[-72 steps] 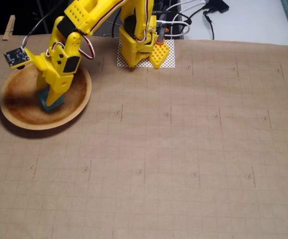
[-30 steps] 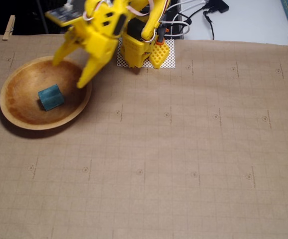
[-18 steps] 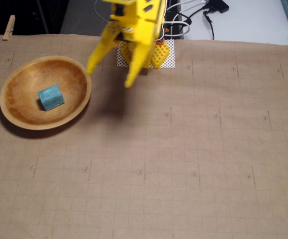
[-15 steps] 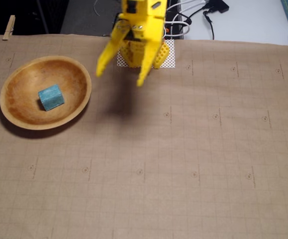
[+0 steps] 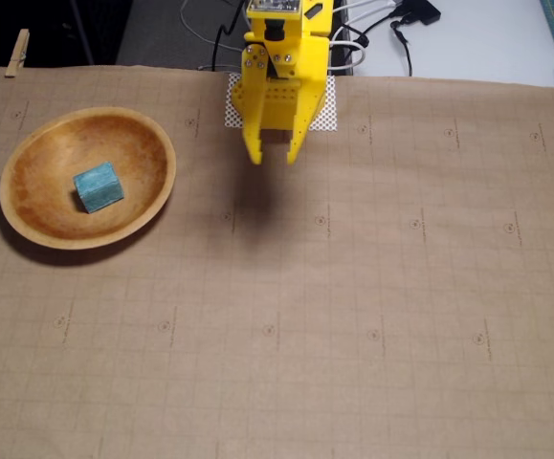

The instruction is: Grasp a blue block and put it in the bowl.

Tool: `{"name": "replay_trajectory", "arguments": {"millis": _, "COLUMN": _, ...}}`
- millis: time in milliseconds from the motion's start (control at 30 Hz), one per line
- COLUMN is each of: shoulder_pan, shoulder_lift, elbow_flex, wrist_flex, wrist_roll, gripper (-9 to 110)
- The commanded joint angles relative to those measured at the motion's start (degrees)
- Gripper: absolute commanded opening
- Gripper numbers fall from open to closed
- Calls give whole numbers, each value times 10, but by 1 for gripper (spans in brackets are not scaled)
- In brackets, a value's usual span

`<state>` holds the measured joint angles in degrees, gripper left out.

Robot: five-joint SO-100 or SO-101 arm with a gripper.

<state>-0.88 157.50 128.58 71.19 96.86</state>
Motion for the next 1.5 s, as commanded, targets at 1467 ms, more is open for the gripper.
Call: {"name": "replay_trajectory", "arguments": {"millis": 1467, "shoulder_pan": 6, "shoulder_lift": 323, "elbow_flex": 448, "wrist_flex": -71, "wrist_roll": -44, "gripper": -2}}
